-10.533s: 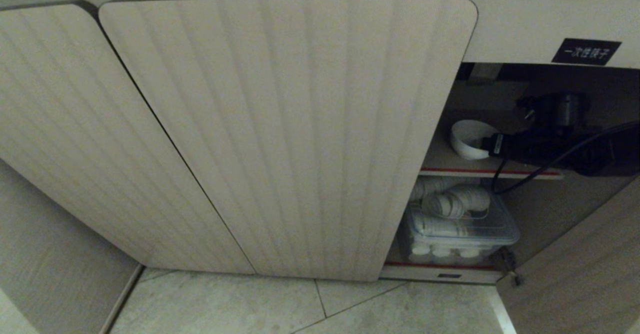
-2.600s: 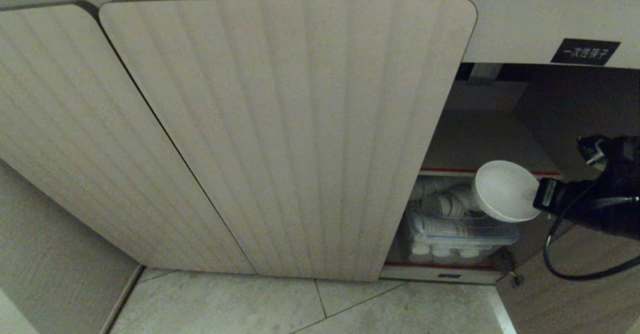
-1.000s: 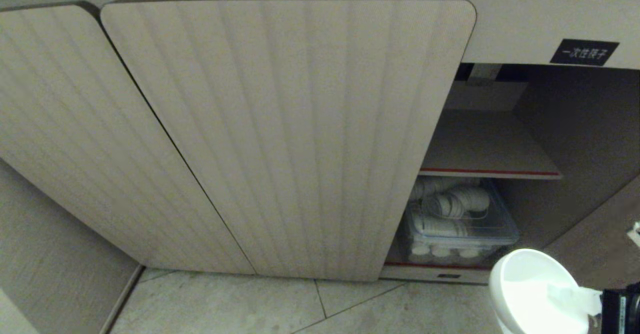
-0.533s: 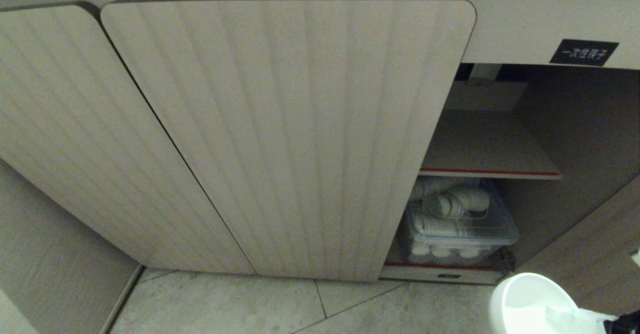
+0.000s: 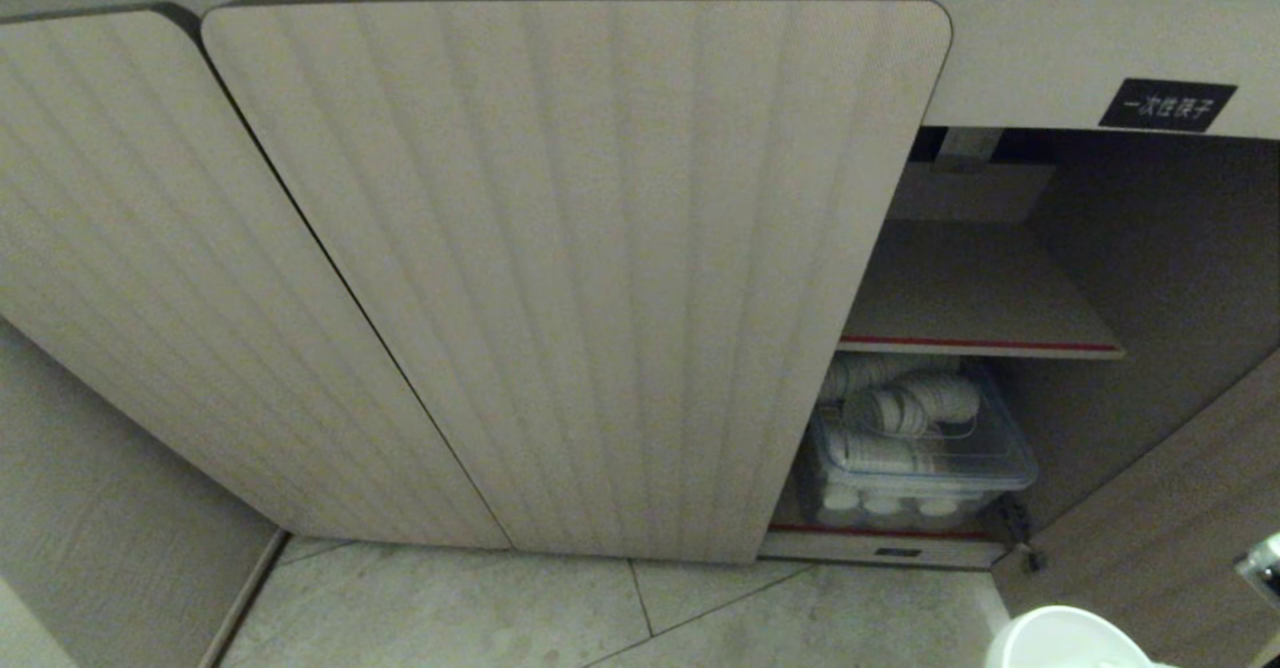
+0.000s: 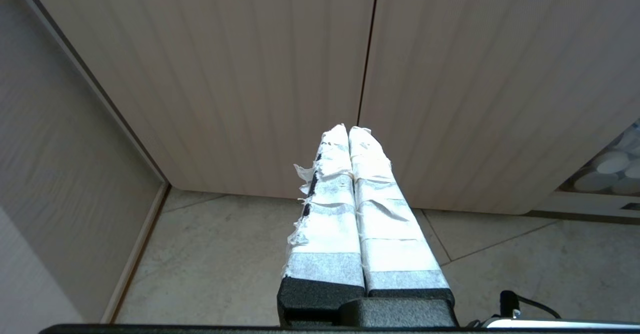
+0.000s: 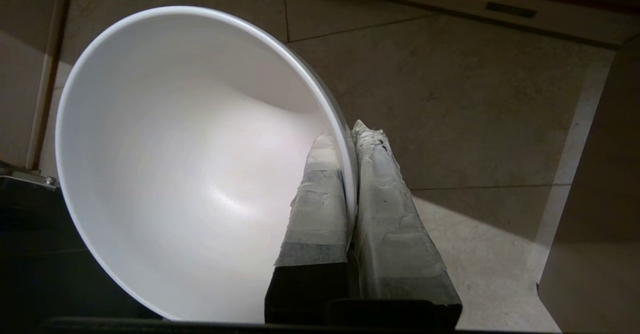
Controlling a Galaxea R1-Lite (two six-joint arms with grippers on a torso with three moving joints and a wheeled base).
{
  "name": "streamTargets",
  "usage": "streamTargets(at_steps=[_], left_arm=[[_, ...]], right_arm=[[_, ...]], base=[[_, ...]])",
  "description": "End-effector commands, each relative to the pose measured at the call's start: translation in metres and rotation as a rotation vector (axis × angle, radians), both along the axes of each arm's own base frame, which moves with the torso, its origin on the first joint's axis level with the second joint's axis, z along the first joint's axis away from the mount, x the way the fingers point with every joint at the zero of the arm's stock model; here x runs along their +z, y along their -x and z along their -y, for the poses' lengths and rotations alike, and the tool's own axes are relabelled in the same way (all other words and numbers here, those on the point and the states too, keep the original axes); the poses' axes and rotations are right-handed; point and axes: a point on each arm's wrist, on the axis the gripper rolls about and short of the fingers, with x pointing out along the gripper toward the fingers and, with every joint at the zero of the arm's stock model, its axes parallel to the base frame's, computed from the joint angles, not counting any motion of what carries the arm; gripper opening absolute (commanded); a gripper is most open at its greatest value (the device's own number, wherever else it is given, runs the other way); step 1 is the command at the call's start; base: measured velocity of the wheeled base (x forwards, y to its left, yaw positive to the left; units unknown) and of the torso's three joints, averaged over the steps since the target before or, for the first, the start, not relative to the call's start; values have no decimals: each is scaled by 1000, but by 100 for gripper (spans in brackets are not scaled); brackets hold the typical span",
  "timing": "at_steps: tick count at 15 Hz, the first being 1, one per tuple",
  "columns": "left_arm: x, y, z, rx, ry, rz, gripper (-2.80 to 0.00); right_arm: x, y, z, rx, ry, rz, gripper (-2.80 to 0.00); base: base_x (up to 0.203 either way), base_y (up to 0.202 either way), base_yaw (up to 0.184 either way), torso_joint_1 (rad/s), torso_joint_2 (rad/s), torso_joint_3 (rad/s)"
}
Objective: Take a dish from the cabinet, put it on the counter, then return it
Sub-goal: Place it on the table
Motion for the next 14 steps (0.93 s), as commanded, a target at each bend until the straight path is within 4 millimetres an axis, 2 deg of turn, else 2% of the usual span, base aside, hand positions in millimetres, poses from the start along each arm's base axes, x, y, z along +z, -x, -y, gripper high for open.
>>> streamTargets(at_steps=[1,14], left_arm=[[0,0,0,0,1,1,-280],[0,0,0,0,1,1,-280]], right_arm=[[-3,1,0,0,1,-17,-280],[-10,3,0,1,10,-21,-280]], base=[[0,0,0,0,0,0],[0,0,0,0,0,0]])
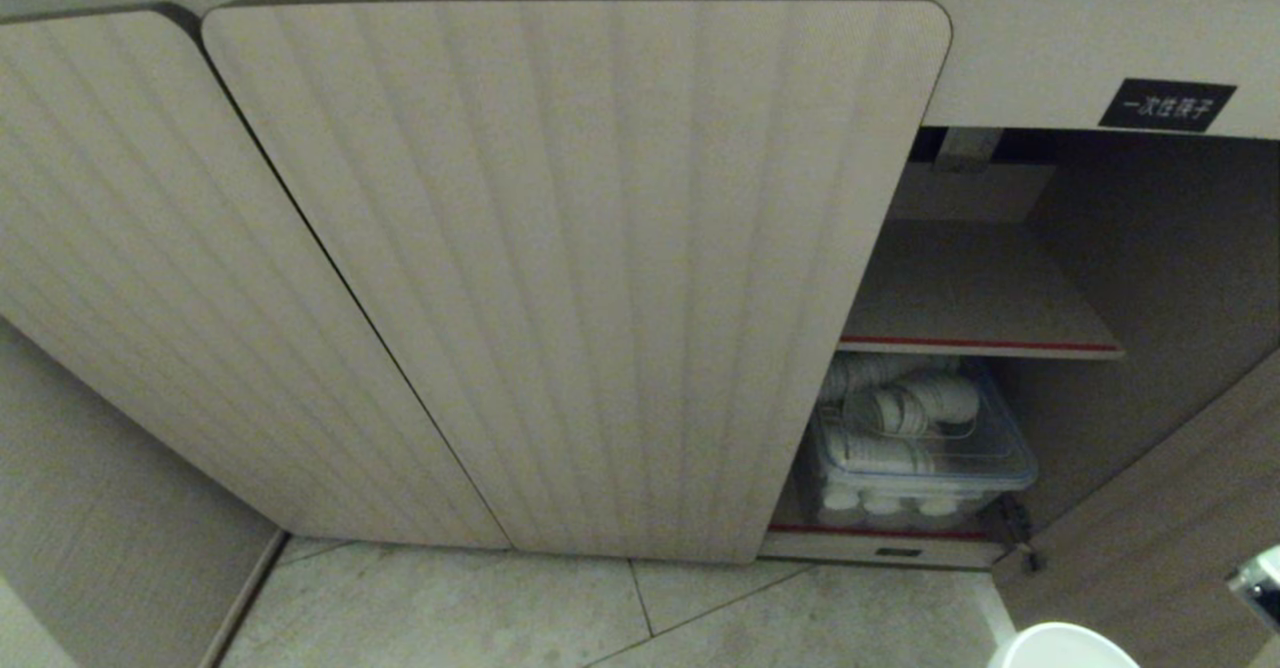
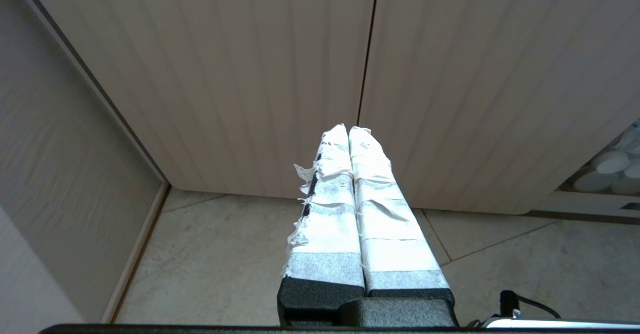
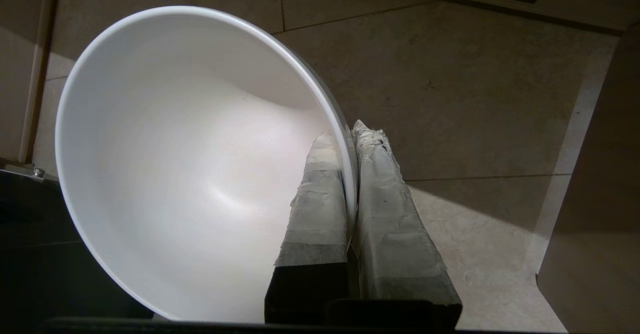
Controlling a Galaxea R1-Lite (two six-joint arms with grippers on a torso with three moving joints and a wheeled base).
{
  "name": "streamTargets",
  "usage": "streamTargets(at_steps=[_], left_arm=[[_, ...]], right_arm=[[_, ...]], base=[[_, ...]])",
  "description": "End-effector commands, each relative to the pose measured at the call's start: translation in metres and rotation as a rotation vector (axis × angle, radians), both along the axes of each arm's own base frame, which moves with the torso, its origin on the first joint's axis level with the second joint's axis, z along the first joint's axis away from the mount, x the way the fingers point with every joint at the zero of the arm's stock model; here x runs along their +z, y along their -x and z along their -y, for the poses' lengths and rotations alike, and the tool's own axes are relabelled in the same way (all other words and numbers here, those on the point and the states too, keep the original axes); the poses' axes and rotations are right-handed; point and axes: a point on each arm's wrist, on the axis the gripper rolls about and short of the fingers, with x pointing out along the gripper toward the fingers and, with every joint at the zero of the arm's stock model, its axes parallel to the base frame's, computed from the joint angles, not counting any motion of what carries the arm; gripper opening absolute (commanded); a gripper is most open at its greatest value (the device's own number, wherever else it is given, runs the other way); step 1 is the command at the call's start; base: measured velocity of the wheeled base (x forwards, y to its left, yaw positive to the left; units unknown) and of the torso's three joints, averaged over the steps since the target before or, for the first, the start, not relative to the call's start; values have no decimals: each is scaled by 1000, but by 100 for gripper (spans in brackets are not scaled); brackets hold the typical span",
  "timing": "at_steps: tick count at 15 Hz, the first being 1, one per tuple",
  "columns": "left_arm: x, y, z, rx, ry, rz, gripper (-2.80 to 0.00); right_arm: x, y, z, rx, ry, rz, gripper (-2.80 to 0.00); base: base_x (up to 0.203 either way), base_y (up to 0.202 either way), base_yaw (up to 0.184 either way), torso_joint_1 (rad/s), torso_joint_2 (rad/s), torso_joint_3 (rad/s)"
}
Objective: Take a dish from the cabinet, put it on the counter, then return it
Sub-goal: Place it on the table
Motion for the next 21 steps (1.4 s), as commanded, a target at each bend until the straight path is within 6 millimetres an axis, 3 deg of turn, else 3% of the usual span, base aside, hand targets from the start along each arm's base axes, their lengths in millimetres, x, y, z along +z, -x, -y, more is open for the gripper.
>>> streamTargets(at_steps=[1,21], left_arm=[[0,0,0,1,1,0,-280],[0,0,0,1,1,0,-280]], right_arm=[[-2,1,0,1,0,-2,-280],[-2,1,1,-19,7,16,-280]], base=[[0,0,0,0,0,0],[0,0,0,0,0,0]])
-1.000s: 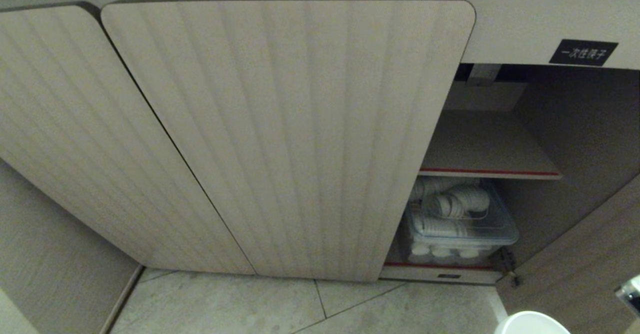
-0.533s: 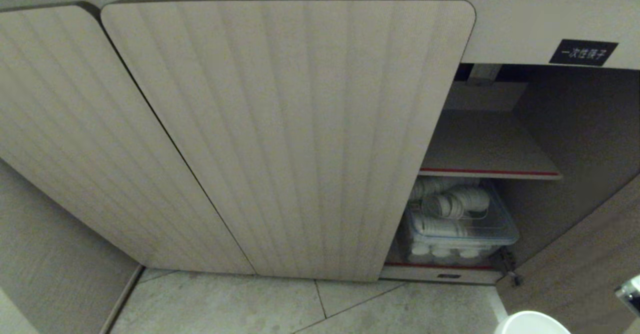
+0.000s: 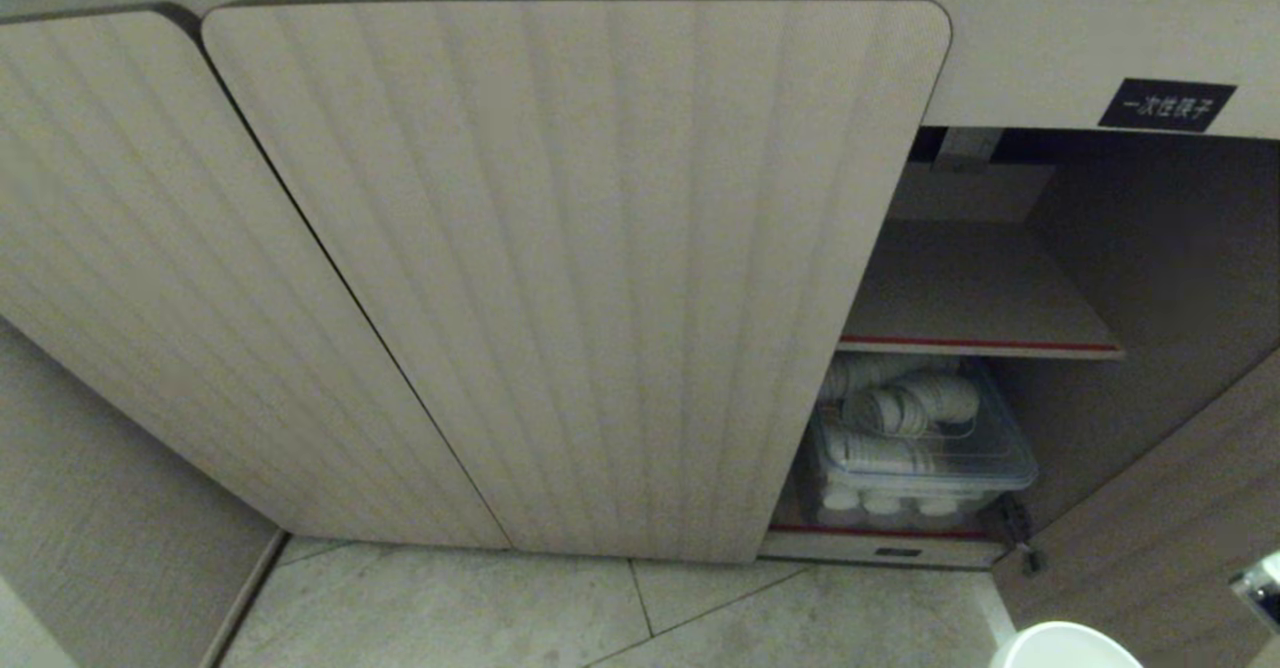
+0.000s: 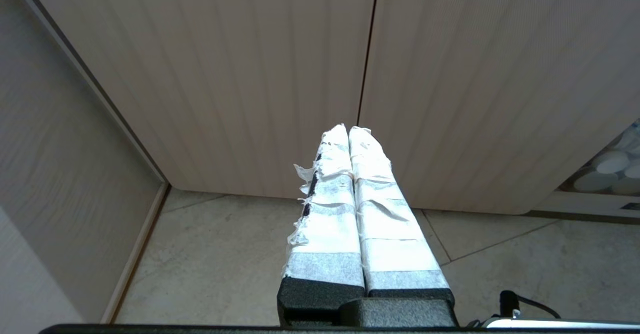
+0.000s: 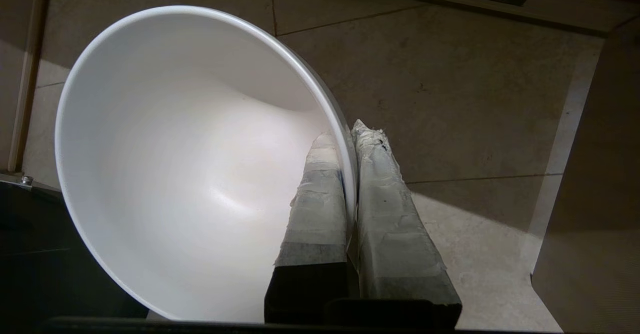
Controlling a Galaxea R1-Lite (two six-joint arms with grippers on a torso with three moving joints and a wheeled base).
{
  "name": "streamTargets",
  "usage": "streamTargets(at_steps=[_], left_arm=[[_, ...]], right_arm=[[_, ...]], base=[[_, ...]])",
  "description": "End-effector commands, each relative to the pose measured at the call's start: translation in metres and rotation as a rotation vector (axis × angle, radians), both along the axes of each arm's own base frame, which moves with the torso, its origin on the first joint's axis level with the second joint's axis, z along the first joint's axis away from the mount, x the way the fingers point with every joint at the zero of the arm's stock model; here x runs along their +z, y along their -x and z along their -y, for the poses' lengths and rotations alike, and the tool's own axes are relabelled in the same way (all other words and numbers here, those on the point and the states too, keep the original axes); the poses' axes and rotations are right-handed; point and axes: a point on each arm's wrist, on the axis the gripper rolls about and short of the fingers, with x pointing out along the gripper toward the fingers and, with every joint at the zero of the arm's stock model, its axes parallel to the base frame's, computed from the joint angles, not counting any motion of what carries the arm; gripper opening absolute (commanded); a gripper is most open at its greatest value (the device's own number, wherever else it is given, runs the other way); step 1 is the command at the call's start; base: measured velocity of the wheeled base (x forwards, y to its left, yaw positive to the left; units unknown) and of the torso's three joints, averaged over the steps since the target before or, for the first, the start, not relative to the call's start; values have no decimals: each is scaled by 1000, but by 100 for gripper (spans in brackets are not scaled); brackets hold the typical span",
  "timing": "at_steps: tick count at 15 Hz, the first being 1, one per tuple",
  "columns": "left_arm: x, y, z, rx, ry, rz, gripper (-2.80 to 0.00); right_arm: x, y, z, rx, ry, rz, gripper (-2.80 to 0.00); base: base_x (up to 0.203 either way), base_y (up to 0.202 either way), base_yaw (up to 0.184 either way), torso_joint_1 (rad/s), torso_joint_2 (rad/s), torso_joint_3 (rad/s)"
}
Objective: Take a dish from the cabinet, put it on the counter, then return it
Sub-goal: Place it on the table
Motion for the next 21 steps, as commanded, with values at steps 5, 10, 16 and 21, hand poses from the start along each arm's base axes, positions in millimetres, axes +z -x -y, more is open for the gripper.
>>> streamTargets(at_steps=[5,10,16,21], left_arm=[[0,0,0,1,1,0,-280],[0,0,0,1,1,0,-280],[0,0,0,1,1,1,-280],[0,0,0,1,1,1,-280]], right_arm=[[3,-3,0,1,0,5,-280],[4,-3,0,-18,1,4,-280],[4,-4,1,-29,-4,2,-280],[3,-4,2,-42,-4,-4,-280]], base=[[0,0,0,0,0,0],[0,0,0,0,0,0],[0,0,0,0,0,0],[0,0,0,0,0,0]])
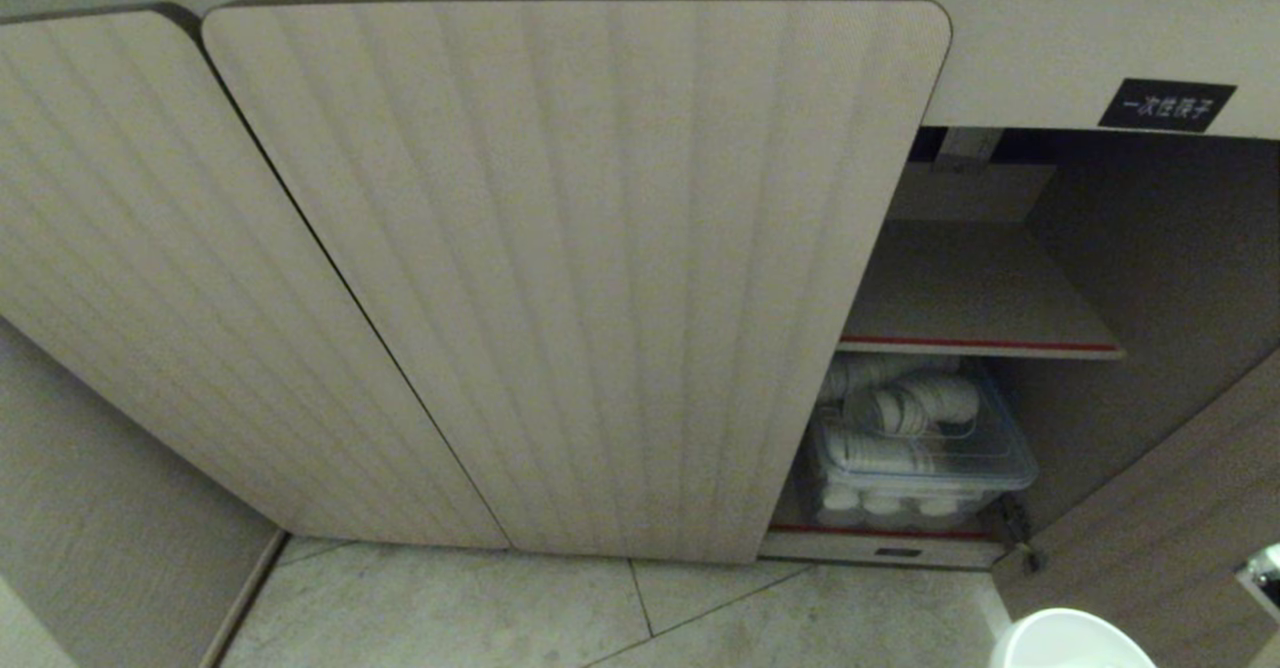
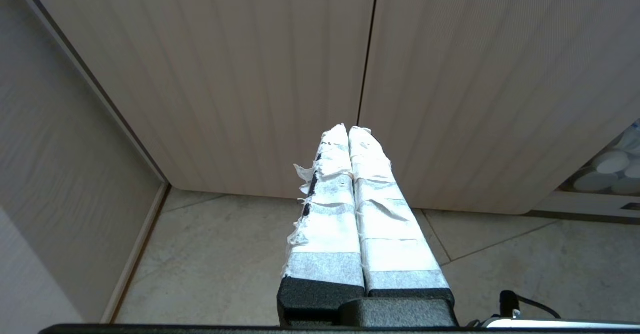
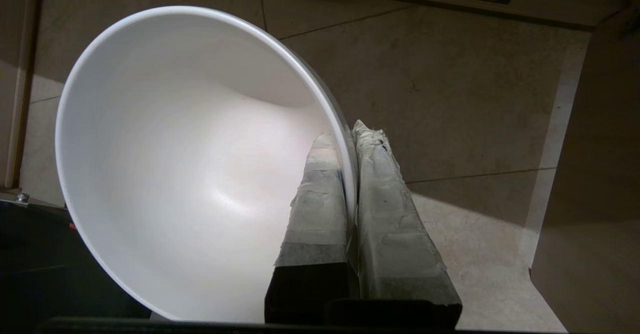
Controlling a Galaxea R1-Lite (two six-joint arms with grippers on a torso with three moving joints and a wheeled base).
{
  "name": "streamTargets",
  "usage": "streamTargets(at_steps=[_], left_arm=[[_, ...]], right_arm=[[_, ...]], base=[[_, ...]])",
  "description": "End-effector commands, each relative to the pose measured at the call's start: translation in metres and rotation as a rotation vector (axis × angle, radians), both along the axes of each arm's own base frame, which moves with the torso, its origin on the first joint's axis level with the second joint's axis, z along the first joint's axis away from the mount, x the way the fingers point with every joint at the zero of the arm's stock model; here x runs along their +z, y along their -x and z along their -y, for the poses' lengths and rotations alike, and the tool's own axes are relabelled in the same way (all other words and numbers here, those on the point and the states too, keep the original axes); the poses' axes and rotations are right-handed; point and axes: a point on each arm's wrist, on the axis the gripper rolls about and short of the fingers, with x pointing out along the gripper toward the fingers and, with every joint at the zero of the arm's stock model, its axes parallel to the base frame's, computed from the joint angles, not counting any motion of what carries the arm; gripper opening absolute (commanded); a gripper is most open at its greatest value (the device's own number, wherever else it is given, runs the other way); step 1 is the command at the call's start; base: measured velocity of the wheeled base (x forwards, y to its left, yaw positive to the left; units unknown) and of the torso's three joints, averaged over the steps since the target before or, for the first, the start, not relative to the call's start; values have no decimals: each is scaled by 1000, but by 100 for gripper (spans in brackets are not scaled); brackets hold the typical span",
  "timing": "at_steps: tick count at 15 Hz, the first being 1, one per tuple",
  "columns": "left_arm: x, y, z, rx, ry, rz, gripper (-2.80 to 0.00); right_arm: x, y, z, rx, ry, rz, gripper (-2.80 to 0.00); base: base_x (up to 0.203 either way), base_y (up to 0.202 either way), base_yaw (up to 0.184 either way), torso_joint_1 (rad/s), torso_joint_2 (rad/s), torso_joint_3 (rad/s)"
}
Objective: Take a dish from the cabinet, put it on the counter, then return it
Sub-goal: Place it on the table
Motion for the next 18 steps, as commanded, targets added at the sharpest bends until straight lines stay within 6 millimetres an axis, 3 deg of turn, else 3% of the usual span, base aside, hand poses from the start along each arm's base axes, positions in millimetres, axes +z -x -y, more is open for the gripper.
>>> streamTargets(at_steps=[1,18], left_arm=[[0,0,0,0,1,0,-280],[0,0,0,0,1,0,-280]], right_arm=[[0,-1,0,-3,-3,1,-280],[-5,2,1,0,5,3,-280]], base=[[0,0,0,0,0,0],[0,0,0,3,-28,-24]])
